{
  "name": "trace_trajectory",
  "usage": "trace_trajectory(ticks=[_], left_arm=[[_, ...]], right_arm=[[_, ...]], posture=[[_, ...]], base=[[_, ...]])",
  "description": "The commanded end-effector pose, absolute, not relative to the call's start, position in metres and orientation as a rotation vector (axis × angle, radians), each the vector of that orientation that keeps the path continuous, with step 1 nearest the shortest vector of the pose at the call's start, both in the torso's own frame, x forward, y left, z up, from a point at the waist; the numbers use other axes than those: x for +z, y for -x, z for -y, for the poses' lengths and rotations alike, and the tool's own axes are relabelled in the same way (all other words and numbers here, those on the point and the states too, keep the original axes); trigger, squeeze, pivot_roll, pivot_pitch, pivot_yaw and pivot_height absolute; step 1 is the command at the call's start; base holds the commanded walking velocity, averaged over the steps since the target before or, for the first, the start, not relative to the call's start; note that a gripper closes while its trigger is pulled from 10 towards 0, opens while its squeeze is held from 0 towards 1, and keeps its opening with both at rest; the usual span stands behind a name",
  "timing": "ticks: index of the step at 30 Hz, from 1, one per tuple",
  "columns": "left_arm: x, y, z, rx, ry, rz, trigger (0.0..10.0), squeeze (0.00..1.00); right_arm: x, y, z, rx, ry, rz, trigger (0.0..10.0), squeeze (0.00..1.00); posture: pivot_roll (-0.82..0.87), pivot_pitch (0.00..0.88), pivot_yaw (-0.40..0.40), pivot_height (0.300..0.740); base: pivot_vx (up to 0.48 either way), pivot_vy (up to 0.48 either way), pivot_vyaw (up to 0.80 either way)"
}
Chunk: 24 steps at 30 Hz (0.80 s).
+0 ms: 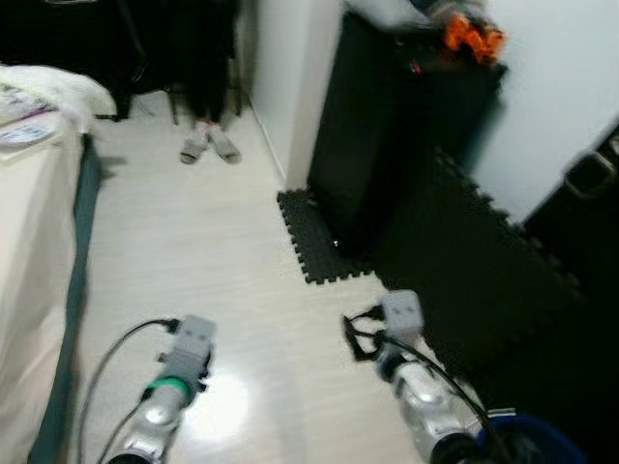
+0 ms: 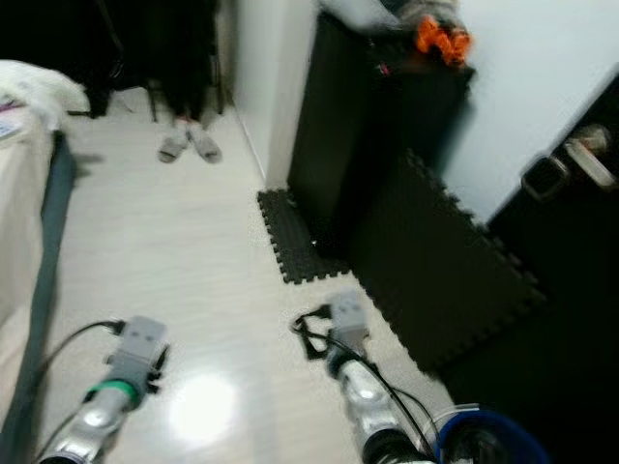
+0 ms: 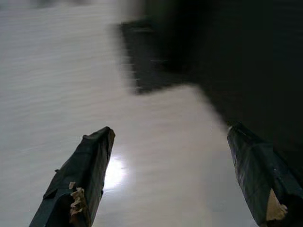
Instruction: Clean up the room
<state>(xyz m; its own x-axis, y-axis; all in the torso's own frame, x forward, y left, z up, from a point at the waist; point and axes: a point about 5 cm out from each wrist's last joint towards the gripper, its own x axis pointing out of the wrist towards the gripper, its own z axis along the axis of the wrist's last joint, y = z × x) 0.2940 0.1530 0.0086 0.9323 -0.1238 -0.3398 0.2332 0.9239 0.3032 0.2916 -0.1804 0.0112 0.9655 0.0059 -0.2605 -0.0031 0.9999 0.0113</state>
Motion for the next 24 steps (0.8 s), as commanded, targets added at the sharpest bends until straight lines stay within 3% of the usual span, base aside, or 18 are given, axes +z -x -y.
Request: trace_trajectory(ticks=[1,7,16,24], left_arm=[[-0.003,-0.283,-0.161,-0.192,-0.372,-0.384,10.0,0.0],[0.004,-0.29,-0.157,-0.192,-0.372,-0.34,10.0,0.0],[0.003,-0.287,-0.16,-0.168,-0.374,-0.329,10.0,0.0],[0.002,-0.285,-0.161,-0.156,-0.375,-0.329,10.0,0.0]], right_arm=[[0.01,-0.288,0.184,-0.036,-0.032,-0.253,10.0,0.0],[0.006,-0.283,0.182,-0.003,0.017,-0.259,10.0,0.0],[0.011,-0.289,0.162,0.085,0.063,-0.237,10.0,0.0],[0.011,-0.288,0.158,0.128,0.075,-0.222,10.0,0.0]], posture=[[0.04,0.038,-0.001,0.74],[0.04,0.052,-0.009,0.74],[0.05,0.057,-0.018,0.74],[0.06,0.062,-0.026,0.74]], base=[[0.0,0.0,-0.8],[0.047,0.0,-0.27],[0.455,0.0,0.0],[0.472,0.0,0.76]])
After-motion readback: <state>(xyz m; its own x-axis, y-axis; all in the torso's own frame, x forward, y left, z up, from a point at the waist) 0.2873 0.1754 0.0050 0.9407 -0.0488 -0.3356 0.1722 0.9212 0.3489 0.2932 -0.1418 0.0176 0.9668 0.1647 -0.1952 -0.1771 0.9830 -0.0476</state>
